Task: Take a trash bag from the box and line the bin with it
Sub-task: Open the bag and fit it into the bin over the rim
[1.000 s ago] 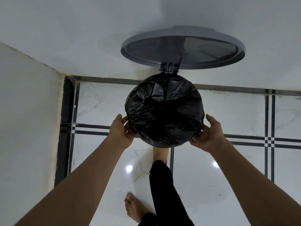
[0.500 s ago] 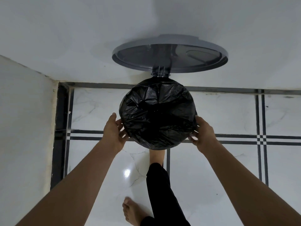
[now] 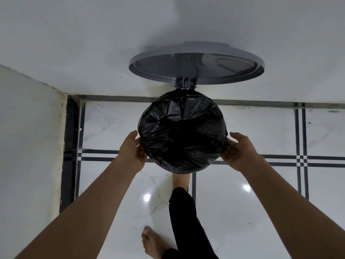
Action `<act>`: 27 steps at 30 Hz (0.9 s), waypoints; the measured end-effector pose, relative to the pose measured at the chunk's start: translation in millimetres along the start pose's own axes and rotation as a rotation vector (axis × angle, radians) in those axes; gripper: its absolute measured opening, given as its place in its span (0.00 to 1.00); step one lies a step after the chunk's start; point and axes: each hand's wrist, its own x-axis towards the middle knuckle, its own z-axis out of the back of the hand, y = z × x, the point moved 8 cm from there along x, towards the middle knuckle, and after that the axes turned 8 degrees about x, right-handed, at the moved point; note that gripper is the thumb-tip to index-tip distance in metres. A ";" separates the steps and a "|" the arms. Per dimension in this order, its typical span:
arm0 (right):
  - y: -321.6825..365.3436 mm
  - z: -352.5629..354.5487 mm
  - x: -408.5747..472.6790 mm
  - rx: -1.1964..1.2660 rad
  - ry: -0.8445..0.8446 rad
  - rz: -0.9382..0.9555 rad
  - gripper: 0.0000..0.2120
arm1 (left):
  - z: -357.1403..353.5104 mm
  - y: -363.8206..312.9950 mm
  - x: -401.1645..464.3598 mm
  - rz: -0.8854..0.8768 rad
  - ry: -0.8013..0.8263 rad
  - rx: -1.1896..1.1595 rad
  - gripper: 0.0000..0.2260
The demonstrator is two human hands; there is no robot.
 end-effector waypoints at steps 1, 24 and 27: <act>-1.1 -0.4 0.1 0.006 -0.002 -0.016 0.13 | -0.3 0.7 0.0 0.003 0.001 -0.008 0.13; -10.7 2.8 -8.2 -0.346 -0.068 -0.109 0.27 | 5.1 -19.8 -12.3 -0.181 -0.150 0.245 0.17; 30.5 2.8 -29.1 -0.649 -0.297 0.481 0.18 | -3.6 -62.4 -44.8 -0.710 -0.368 0.514 0.09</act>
